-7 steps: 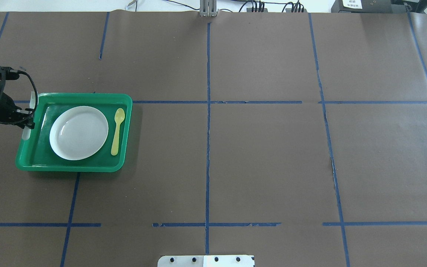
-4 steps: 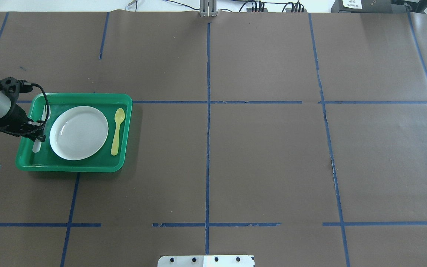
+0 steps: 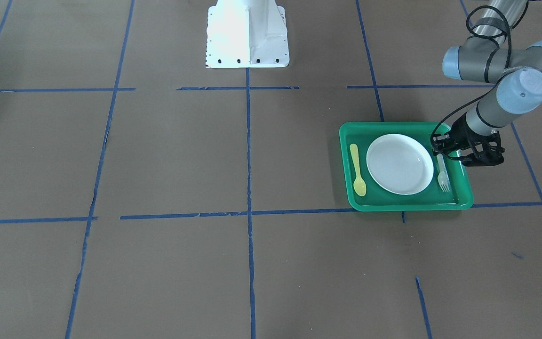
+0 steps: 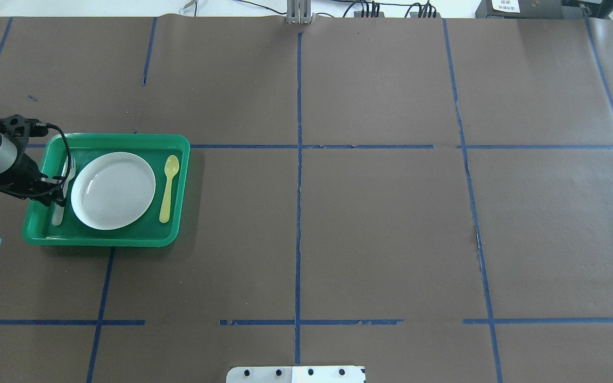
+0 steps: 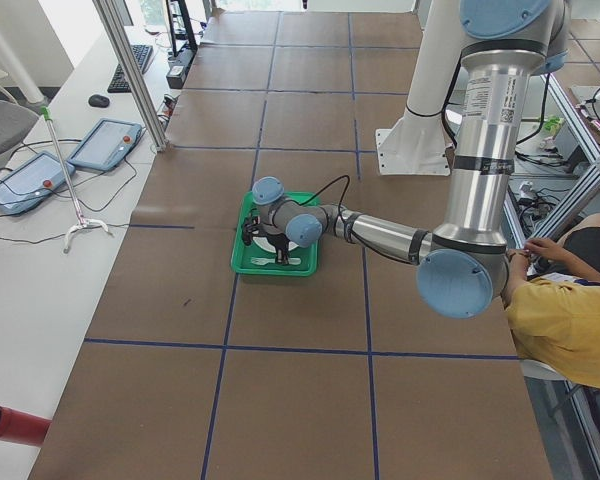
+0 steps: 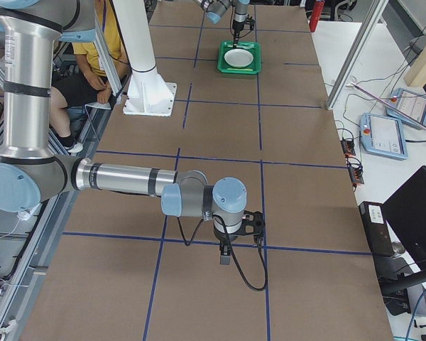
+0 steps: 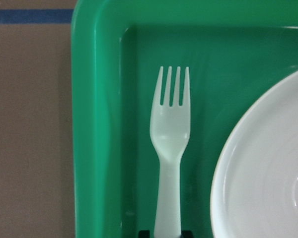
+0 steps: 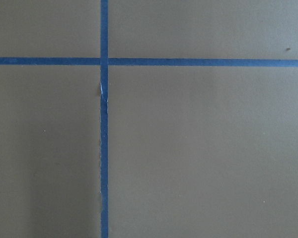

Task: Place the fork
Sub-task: 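Lower the fork onto the tray beside the plate and open the left gripper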

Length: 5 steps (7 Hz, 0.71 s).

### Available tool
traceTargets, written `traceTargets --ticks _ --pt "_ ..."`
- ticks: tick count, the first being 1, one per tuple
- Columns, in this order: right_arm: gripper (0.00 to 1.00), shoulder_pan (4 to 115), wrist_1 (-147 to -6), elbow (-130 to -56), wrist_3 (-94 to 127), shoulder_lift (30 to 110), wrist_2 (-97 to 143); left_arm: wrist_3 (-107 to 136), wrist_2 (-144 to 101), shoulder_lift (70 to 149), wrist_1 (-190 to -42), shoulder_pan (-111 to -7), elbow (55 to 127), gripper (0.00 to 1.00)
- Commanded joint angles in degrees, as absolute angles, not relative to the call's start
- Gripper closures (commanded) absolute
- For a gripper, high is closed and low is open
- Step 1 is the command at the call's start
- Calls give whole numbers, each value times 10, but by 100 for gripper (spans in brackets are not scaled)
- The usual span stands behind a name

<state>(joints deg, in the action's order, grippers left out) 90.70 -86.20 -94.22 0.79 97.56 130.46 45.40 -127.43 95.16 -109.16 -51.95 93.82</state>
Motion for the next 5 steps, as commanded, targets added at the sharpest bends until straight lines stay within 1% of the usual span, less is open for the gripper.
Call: traceTargets --ticks 1,3,4,5 --pt "0 907 -862 -942 8 976 1305 452 -1272 947 -1091 -522 949 1" --pt "0 907 -862 -942 8 976 1305 451 -1274 934 -1084 -533 999 0" --pt "0 907 -862 -942 8 976 1304 436 -1274 924 -1084 -568 1024 0" --pt "0 907 -862 -942 8 976 1304 371 -1274 912 -1084 -633 1038 0"
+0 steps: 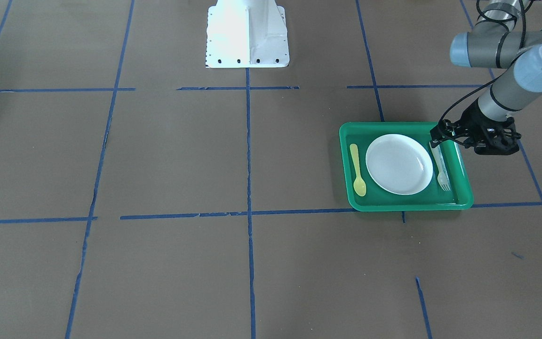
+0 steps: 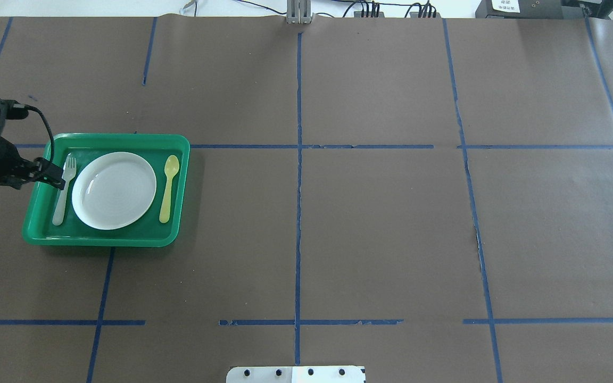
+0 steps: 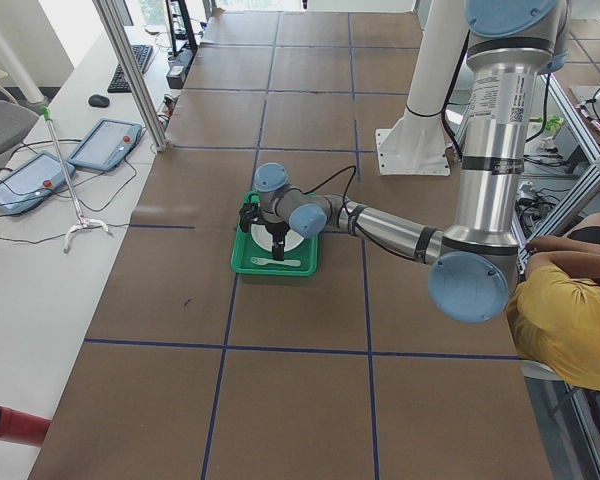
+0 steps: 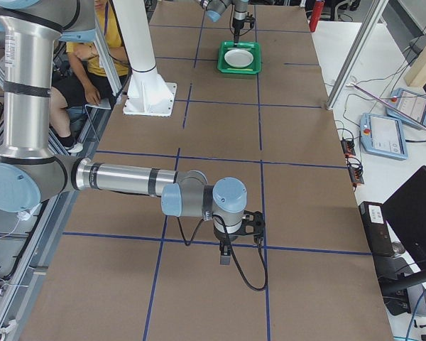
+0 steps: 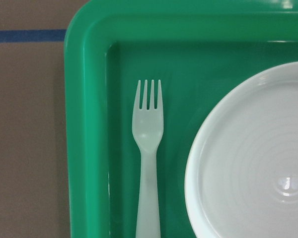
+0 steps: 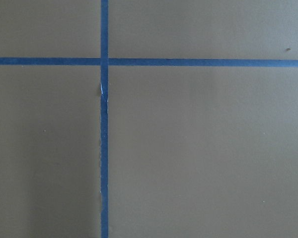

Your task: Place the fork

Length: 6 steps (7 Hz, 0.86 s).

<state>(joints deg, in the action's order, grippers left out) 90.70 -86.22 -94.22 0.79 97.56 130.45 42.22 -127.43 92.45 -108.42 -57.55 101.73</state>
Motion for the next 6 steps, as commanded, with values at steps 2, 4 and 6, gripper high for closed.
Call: traceTargets --ticks 2,4,6 --pt "0 907 -862 -942 8 976 1304 212 -1276 874 -1078 -732 1032 0" --pt "0 907 -862 -942 8 976 1304 52 -1278 831 -1024 -827 1026 0" --pt "0 907 -862 -942 8 976 1305 -25 -1323 796 -996 -885 1015 0"
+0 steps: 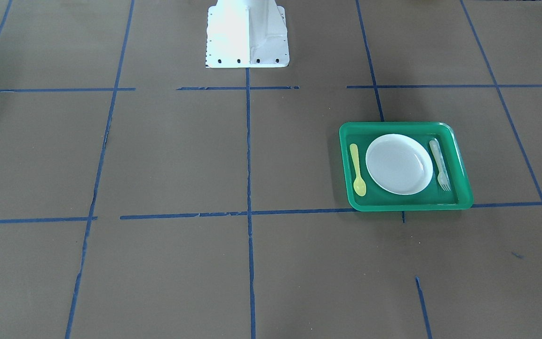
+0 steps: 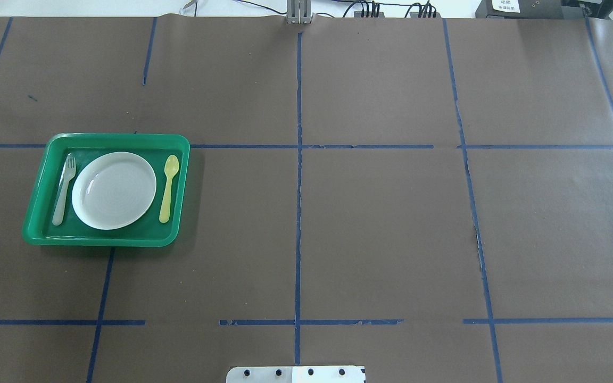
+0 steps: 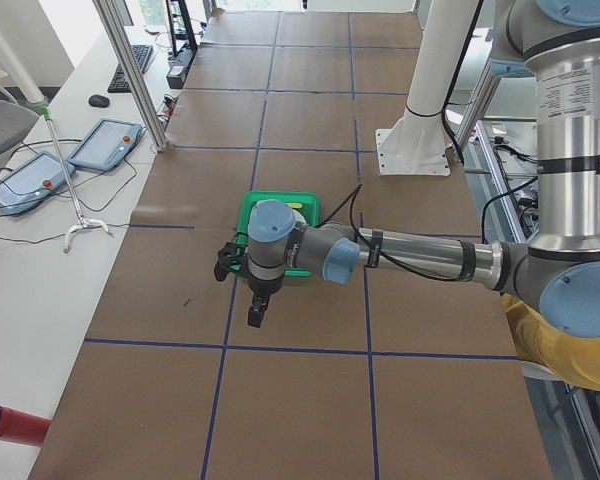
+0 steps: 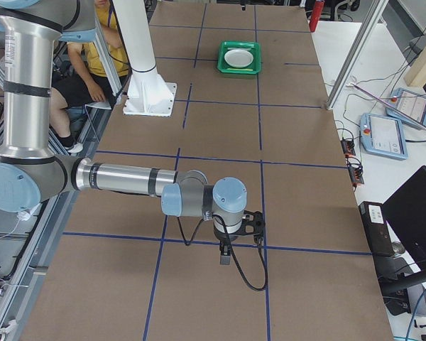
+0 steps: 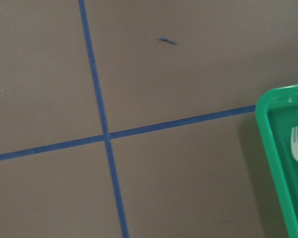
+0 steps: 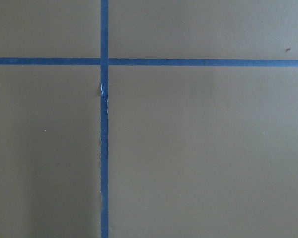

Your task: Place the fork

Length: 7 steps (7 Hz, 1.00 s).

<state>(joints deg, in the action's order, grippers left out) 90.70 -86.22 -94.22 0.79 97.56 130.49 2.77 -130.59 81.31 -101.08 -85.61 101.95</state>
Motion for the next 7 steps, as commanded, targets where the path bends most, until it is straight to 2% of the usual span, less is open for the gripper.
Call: traceTargets --ticks 1,7 --pt "0 907 -861 -942 8 976 1304 -28 -1330 795 -968 -889 1017 0" --pt "0 907 -862 -942 8 976 1305 -30 -1342 807 -969 -889 1012 0"
